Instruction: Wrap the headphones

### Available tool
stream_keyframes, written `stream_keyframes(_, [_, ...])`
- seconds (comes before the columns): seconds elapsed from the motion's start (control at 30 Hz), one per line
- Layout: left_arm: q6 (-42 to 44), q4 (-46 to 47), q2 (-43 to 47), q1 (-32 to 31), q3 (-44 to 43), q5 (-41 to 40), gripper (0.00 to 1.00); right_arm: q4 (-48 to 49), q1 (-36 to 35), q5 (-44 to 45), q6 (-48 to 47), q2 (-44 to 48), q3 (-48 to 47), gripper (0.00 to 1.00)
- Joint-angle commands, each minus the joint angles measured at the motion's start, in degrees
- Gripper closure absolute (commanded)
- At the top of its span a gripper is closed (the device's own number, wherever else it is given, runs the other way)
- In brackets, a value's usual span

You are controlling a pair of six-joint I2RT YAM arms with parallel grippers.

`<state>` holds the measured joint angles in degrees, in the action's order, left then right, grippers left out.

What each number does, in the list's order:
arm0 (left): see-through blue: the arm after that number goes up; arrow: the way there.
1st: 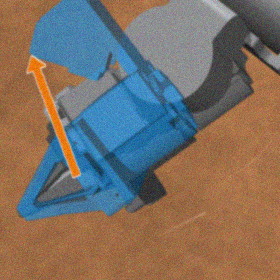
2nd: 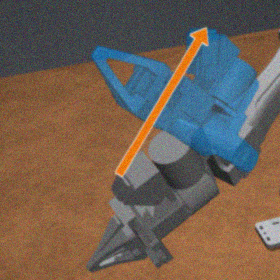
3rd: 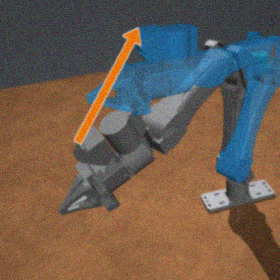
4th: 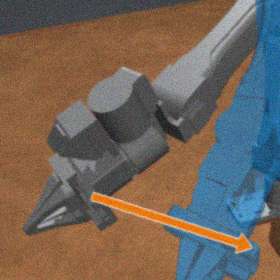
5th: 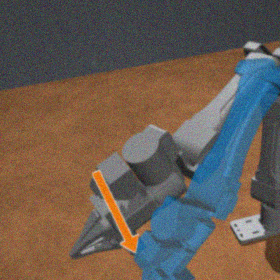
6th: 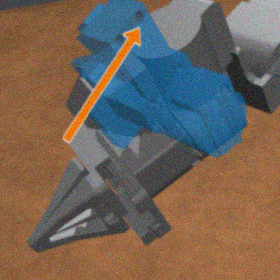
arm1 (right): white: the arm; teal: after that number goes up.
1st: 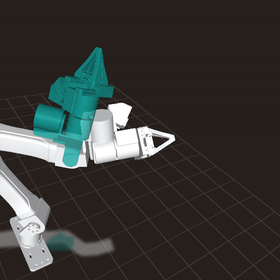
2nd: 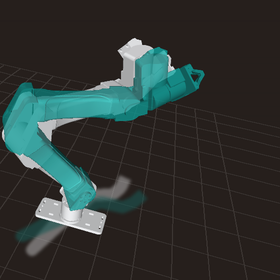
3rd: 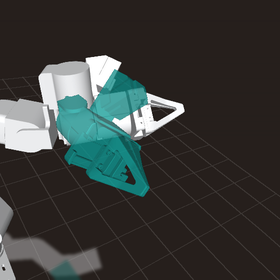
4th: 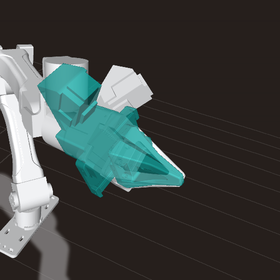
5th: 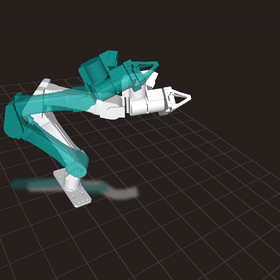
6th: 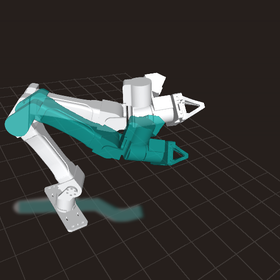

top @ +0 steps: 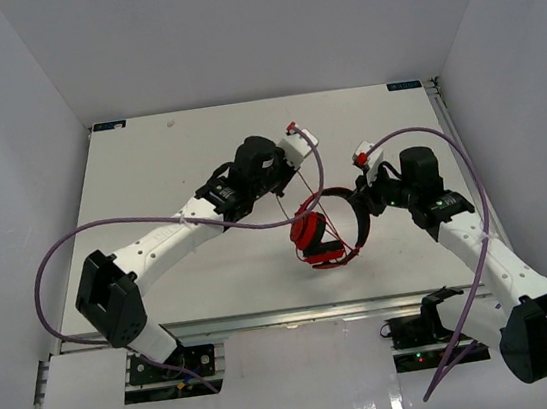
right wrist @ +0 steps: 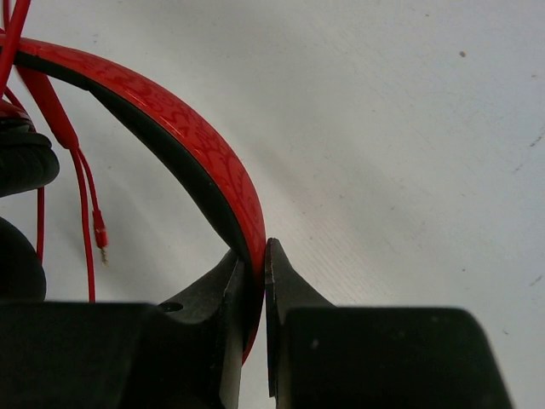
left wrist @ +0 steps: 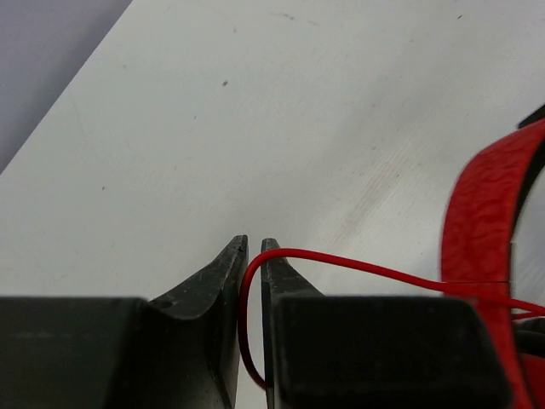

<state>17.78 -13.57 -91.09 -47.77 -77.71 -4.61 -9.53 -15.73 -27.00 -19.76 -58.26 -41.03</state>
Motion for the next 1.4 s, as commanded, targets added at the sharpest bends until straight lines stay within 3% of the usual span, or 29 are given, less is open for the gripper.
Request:
stream_keyframes(0.0, [-4.8, 8.6, 8.0, 4.5, 5.7, 1.4, 0.77, -4.0, 1.0, -11.5, 3.8, 0.6, -4.4, 0.92])
stream_keyframes(0.37, [-20.8, 29.6, 13.0, 7.5, 23.8, 18.1, 0.74, -6.2, 6.7, -30.9, 17.2, -3.6, -13.5, 0.92])
stream_keyframes(0.57, [-33.4, 48.5, 10.6, 7.3, 32.0, 23.7, 0.73, -1.2, 6.7, -27.7, 29.4, -6.3, -17.7, 0.92])
stream_keyframes(0.73, [-38.3, 60.1, 5.5, 5.5, 36.5, 22.8, 0.72, 5.0, 6.6, -21.0, 39.9, -8.0, -16.2, 0.92])
stream_keyframes(1.03, [-42.1, 73.4, -4.5, 1.0, 38.7, 19.9, 0.72, 7.5, 6.2, -13.3, 44.0, -11.8, -16.2, 0.92])
stream_keyframes(1.27, [-43.3, 78.2, -10.6, 0.1, 36.8, 19.5, 0.92, 8.6, 6.2, -11.1, 44.6, -12.8, -16.7, 0.92])
stream_keyframes(1.37, [-43.1, 80.7, -12.4, -0.3, 36.8, 17.5, 0.89, 8.7, 6.3, -10.9, 44.6, -12.8, -16.9, 0.92])
